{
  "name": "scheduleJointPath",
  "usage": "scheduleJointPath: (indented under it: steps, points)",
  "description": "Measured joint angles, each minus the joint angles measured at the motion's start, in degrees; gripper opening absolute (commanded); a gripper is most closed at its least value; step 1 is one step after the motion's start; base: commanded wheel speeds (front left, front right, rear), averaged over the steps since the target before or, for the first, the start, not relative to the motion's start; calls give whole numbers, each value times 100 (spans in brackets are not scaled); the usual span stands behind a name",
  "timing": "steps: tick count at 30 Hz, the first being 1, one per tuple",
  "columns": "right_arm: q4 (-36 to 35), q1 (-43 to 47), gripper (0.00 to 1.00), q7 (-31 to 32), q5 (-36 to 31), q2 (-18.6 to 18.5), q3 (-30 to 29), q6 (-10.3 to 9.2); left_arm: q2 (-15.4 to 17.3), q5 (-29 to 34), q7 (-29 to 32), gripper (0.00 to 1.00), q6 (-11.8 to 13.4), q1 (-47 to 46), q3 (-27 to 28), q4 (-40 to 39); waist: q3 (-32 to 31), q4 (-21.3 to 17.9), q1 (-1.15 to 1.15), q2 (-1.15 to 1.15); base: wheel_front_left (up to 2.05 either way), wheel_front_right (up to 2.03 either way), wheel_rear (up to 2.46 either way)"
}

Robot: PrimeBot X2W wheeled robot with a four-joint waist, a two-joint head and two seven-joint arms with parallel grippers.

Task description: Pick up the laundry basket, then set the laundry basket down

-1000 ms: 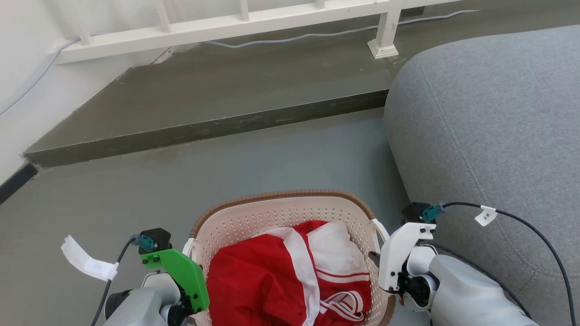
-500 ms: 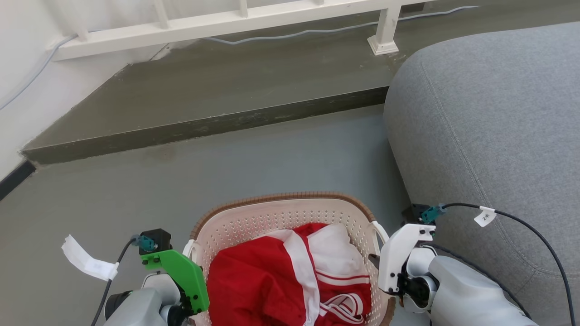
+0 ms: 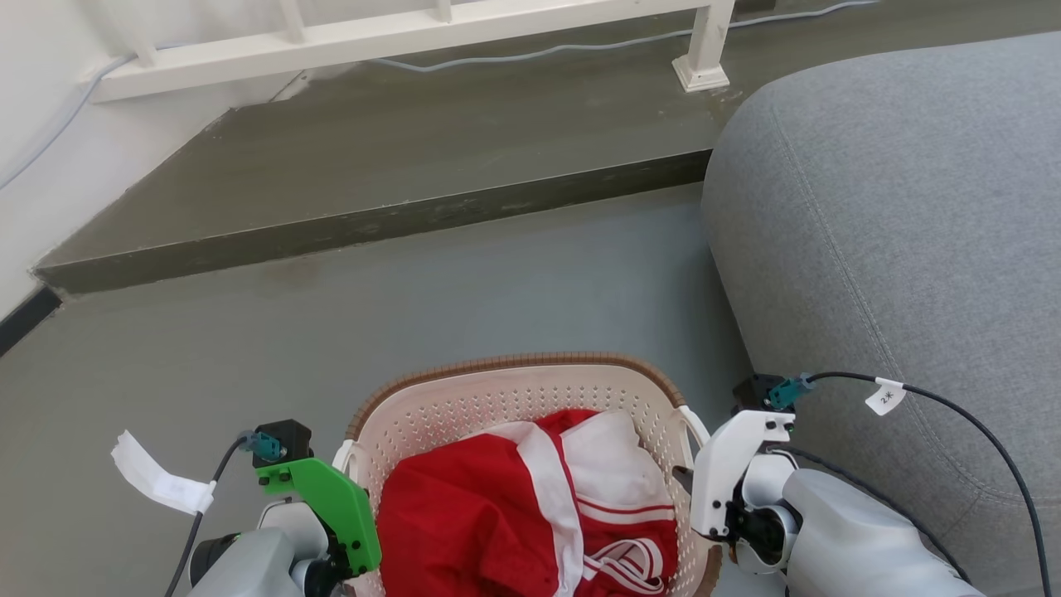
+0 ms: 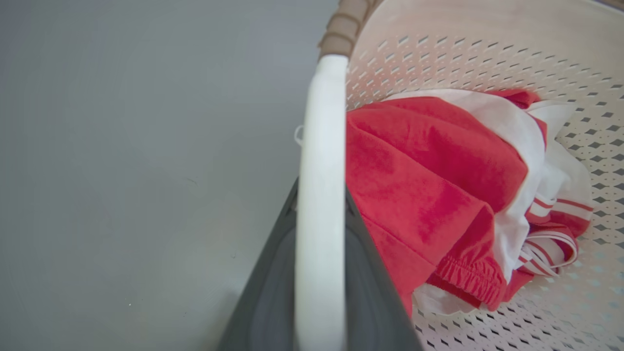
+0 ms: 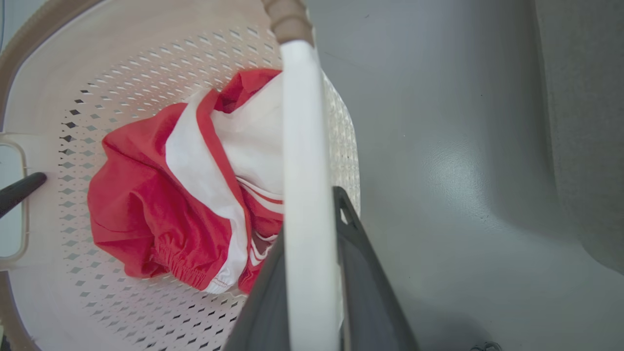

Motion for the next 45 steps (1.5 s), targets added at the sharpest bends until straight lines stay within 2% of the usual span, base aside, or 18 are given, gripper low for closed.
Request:
scheduleJointPath:
  steps: [14, 21, 31, 45]
  points:
    - [-33, -115, 0, -11, 56, -5, 121, -78, 22, -53, -18, 0, 1, -21, -38, -15, 132, -8, 0, 0, 0, 0, 0]
    - [-85, -301, 0, -164, 68, -9, 127, -97, 76, -53, -236, 0, 1, -185, -27, -96, 331, -12, 0, 0, 0, 0, 0]
    - [-154, -499, 0, -326, 70, -19, 180, -144, 137, -53, -368, 0, 1, -353, -34, -149, 693, -30, 0, 0, 0, 0, 0]
    - [-212, -1149, 0, -702, 70, -25, 134, -243, 264, -44, -580, 0, 1, -1046, -42, -307, 1479, -27, 1, 0, 0, 0, 0]
